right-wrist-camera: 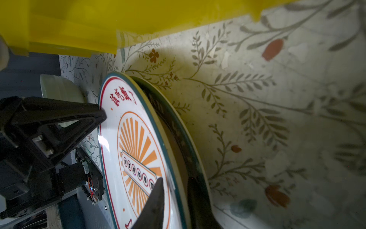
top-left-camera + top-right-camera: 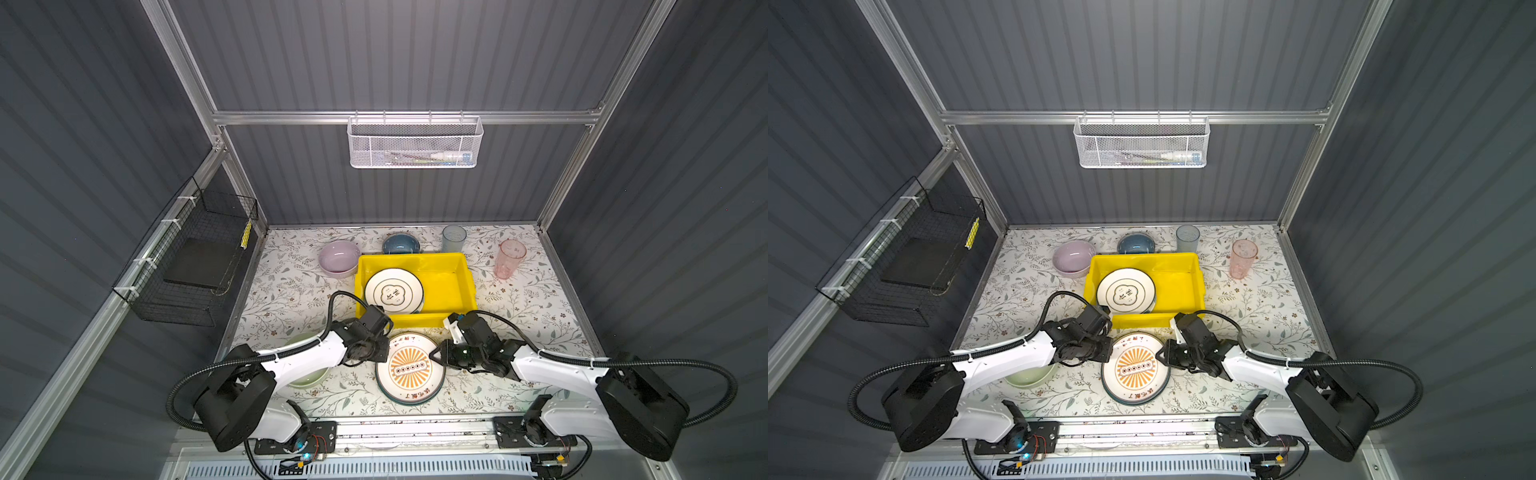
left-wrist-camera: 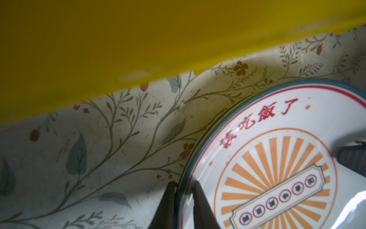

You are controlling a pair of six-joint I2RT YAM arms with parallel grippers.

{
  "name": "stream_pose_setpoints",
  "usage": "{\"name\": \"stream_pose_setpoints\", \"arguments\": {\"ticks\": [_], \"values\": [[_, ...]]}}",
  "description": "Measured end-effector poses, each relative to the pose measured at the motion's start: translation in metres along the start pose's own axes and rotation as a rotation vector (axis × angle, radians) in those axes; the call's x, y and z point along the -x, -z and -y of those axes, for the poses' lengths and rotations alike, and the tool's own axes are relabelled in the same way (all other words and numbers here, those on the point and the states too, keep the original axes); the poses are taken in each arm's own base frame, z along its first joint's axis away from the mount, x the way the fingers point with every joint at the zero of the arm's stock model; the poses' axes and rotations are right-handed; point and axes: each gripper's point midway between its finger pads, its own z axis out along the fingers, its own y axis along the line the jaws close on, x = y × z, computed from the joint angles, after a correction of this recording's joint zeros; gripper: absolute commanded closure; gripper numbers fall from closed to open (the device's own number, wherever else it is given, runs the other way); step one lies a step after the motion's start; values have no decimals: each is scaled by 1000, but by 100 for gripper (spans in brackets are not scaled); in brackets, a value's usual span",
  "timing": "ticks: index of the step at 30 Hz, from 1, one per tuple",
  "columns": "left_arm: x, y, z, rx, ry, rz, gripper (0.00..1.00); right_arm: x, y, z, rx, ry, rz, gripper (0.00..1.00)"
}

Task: Place the mixed dishes into the plastic bin
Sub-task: 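Pinch the sunburst plate rim with the right gripper while the left steadies it, then lift the sunburst plate off the green-rimmed plate with the right gripper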

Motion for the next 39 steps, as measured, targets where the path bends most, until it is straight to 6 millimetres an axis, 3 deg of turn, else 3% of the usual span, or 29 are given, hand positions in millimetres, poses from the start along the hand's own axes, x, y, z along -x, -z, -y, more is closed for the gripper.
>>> {"name": "stream_pose_setpoints", "arguments": {"ticks": [14, 24, 32, 39], "values": [[-4, 4, -1, 3, 7, -11, 75, 5, 8, -14, 48, 20, 26, 93], [-3, 24, 2, -4, 9, -6, 60, 7, 24, -8, -2, 33, 66, 95], [8, 44, 2, 21, -8, 28, 42, 10, 46, -12, -31, 77, 98, 95], [27, 66, -11, 53, 11, 69, 40, 22, 74, -32, -40, 140, 147, 96]]}}
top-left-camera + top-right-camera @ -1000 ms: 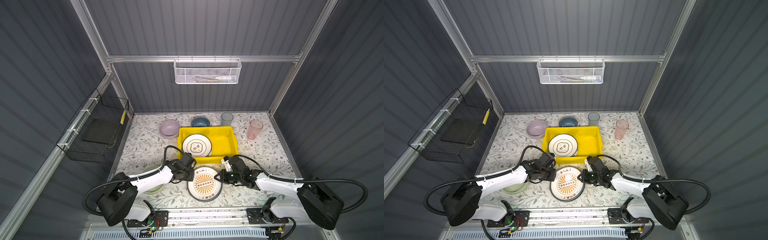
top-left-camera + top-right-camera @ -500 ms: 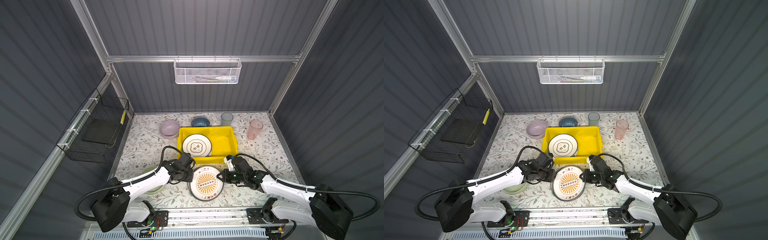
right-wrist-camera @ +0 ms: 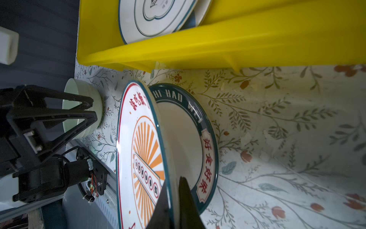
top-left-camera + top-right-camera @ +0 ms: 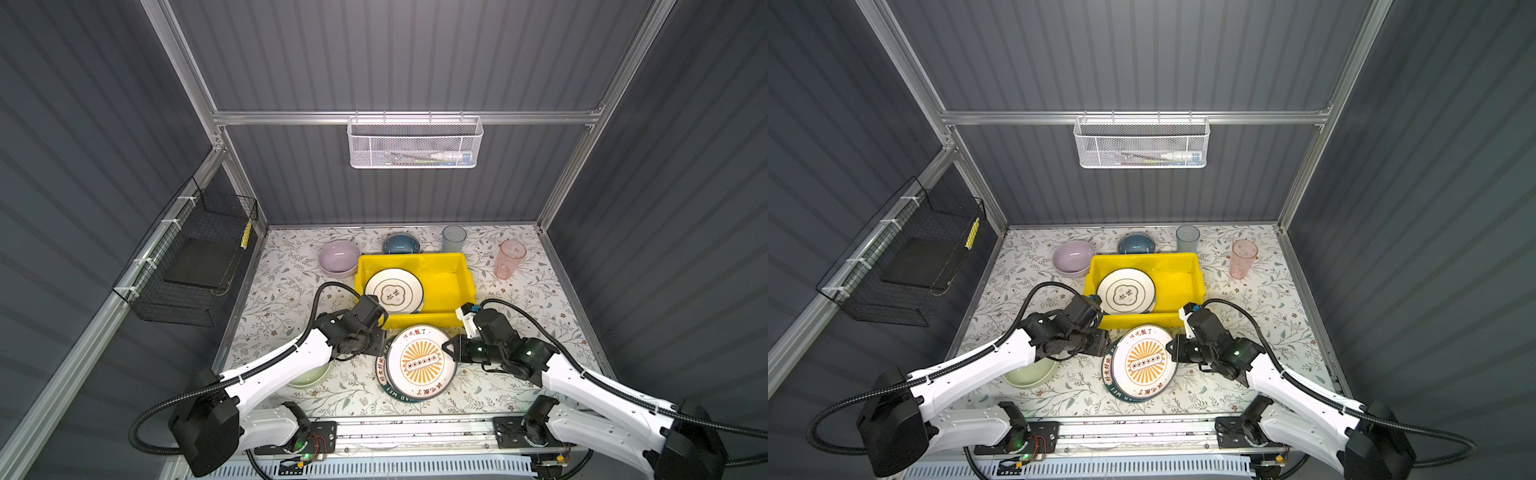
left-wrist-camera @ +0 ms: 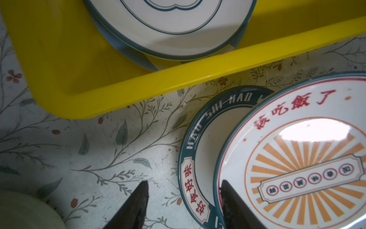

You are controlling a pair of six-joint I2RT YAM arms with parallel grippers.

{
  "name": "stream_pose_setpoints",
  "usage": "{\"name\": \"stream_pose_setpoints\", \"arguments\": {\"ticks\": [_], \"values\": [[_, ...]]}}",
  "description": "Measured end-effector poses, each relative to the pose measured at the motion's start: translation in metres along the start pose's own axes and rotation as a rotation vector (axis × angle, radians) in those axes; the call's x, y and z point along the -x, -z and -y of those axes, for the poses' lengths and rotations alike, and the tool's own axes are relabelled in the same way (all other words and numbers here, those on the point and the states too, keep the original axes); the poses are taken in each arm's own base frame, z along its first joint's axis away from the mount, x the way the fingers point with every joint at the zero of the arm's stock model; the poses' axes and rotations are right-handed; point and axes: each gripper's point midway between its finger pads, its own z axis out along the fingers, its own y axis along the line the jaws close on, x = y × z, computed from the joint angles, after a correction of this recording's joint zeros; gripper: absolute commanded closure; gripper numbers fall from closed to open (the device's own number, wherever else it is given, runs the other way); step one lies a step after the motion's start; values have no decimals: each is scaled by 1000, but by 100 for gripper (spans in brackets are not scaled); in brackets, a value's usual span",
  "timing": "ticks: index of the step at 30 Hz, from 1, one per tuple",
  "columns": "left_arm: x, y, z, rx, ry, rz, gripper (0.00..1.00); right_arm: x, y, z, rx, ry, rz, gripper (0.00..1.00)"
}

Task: Place the mixed dishes into the plastic bin
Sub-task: 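Lift the sunburst plate off the green-rimmed plate with the right gripper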

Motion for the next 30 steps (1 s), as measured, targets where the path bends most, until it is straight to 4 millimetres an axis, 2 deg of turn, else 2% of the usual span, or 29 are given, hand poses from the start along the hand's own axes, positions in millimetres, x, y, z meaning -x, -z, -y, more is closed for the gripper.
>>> {"name": "stream_pose_setpoints", "arguments": {"ticks": [6, 12, 17, 25, 30], "values": [[16, 10, -39, 63, 76, 14, 39, 21, 27, -18, -15, 57, 40, 96], [37, 23, -47, 74, 62, 43, 39, 55, 53, -38, -22, 101, 116, 96], [53, 22, -59, 85, 72, 47, 43, 90, 63, -41, -47, 89, 173, 96], [73, 12, -74, 78, 88, 25, 47, 145, 60, -33, -92, 42, 232, 97], [81, 13, -77, 53, 85, 36, 52, 178, 33, -32, -87, 36, 234, 98]]}}
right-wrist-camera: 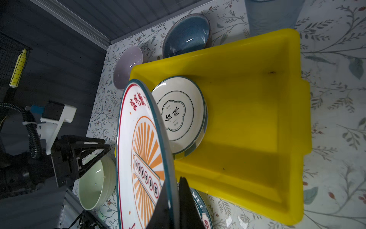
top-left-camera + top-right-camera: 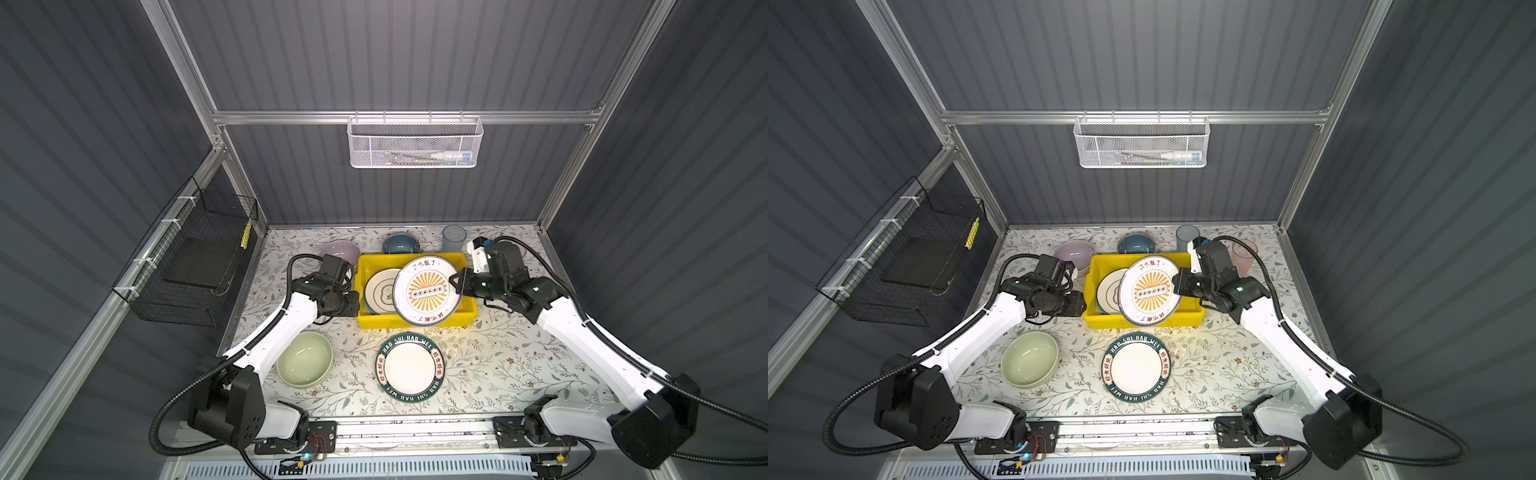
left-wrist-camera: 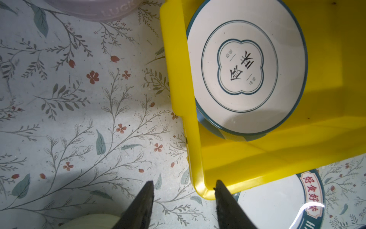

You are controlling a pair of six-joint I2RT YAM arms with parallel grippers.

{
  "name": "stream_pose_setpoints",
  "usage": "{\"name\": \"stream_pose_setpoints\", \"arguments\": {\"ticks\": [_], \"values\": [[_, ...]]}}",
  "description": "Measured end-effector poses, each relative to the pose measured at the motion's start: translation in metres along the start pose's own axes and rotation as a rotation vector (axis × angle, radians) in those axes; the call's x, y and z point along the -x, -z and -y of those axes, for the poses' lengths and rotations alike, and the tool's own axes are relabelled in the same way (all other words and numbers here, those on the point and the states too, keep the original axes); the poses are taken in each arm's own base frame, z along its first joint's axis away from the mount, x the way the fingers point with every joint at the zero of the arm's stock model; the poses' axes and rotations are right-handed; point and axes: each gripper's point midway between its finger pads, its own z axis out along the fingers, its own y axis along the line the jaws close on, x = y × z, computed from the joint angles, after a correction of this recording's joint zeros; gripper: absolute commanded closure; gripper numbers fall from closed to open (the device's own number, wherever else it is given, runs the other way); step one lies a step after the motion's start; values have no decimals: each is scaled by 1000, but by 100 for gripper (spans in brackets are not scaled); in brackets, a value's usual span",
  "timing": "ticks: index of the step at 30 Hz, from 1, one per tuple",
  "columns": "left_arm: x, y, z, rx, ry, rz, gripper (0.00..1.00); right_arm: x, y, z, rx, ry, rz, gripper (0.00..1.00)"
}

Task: Place the mixed dishes into the plastic bin
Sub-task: 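Lift the sunburst plate off the green-rimmed plate with the right gripper, then carry the sunburst plate over the yellow bin with the right gripper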

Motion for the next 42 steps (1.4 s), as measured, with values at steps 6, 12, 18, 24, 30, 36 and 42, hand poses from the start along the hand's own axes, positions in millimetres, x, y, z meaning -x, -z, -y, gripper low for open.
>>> {"name": "stream_pose_setpoints", "arguments": {"ticks": [6, 12, 18, 24, 30, 36, 42], "values": [[0, -10, 0, -30, 6, -29, 59, 17, -49, 6, 0, -15, -29, 98], [-3, -20, 1, -46, 13, -58, 65, 29, -95, 3, 29, -19, -63, 97], [-2, -22, 4, -66, 14, -64, 70, 21, -126, 9, 39, -33, -110, 97], [-3, -25, 7, -83, 15, -76, 74, 7, -143, 13, 47, -48, -158, 95], [-5, -30, 10, -98, 18, -92, 78, -3, -154, 8, 68, -47, -182, 94], [-5, -30, 11, -104, 19, -96, 81, -20, -173, 14, 63, -57, -232, 94], [-4, -30, 11, -104, 20, -95, 81, -25, -180, 15, 62, -70, -245, 91]]}}
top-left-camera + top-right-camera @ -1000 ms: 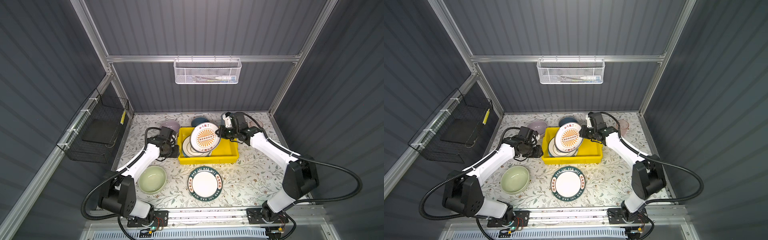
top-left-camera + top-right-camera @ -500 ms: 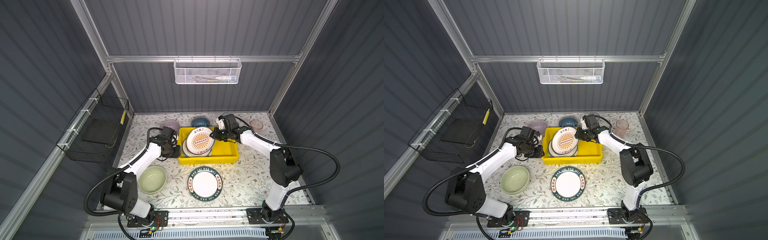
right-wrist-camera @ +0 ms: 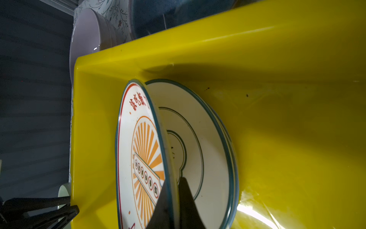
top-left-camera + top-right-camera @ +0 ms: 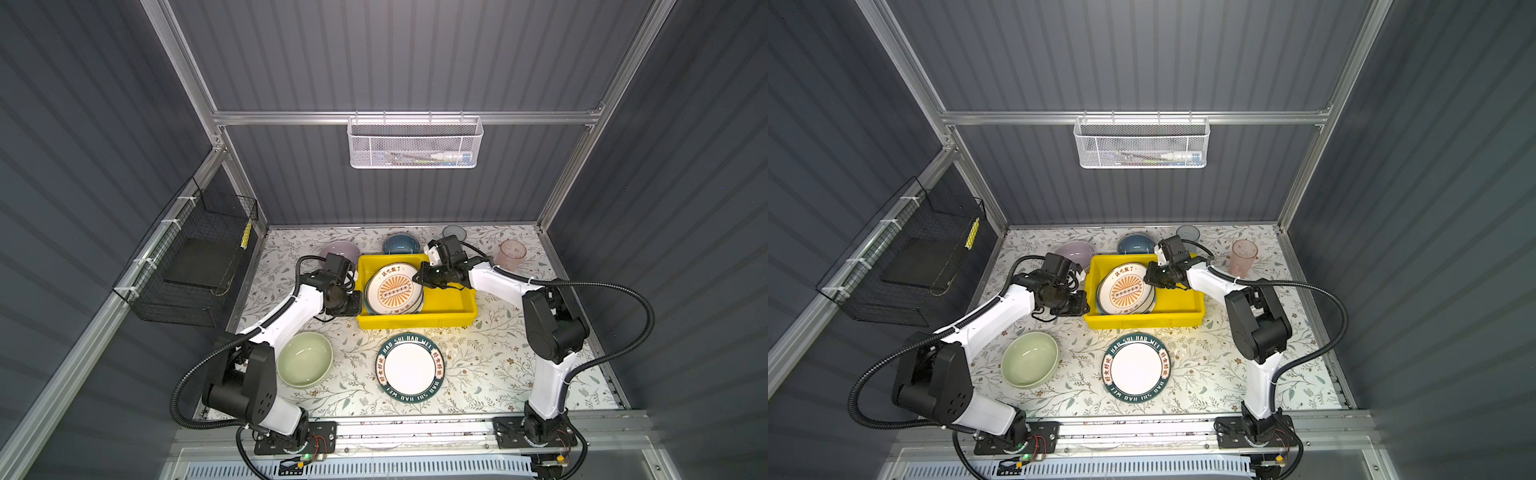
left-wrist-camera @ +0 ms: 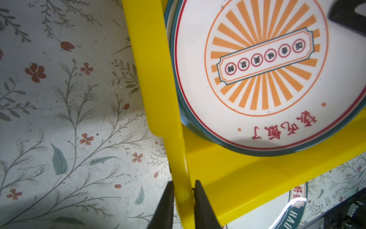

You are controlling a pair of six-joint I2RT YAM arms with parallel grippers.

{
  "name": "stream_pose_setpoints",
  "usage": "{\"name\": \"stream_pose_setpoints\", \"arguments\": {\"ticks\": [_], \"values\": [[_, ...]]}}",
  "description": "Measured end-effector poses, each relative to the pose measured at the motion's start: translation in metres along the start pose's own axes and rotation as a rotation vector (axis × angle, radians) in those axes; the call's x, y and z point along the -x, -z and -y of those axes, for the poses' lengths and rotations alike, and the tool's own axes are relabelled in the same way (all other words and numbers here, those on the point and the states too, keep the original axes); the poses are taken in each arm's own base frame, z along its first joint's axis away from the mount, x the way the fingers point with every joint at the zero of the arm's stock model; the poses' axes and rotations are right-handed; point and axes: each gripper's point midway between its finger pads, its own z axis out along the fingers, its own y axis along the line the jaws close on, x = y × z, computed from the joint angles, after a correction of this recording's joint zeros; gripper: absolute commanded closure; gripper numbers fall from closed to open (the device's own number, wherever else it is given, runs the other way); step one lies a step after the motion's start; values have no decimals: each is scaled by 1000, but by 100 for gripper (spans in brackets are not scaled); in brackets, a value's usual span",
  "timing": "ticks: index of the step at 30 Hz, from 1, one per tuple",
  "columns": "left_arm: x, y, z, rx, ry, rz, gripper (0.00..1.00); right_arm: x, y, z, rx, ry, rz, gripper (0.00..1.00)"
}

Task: Place the mixed dishes into the plastic bin
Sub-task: 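Carry the sunburst plate over the yellow bin with the right gripper, then lower the sunburst plate into the bin and open the right gripper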

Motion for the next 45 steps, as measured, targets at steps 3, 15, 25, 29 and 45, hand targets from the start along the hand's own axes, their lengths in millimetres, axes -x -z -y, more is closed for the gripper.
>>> {"name": "stream_pose_setpoints", "arguments": {"ticks": [3, 15, 25, 29, 45], "values": [[0, 0, 0, 0, 0, 0, 81, 2, -1, -3, 6, -2, 3, 83], [0, 0, 1, -4, 0, -1, 81, 4, -3, -1, -65, 32, 14, 61], [0, 0, 3, -16, 4, -3, 82, 0, -3, 5, -162, 76, 5, 57], [-1, 0, 3, -17, 4, -4, 81, -2, -3, 9, -180, 75, -3, 55], [-1, 0, 3, -19, 4, -4, 81, -17, -16, 22, -229, 77, -49, 49]]}}
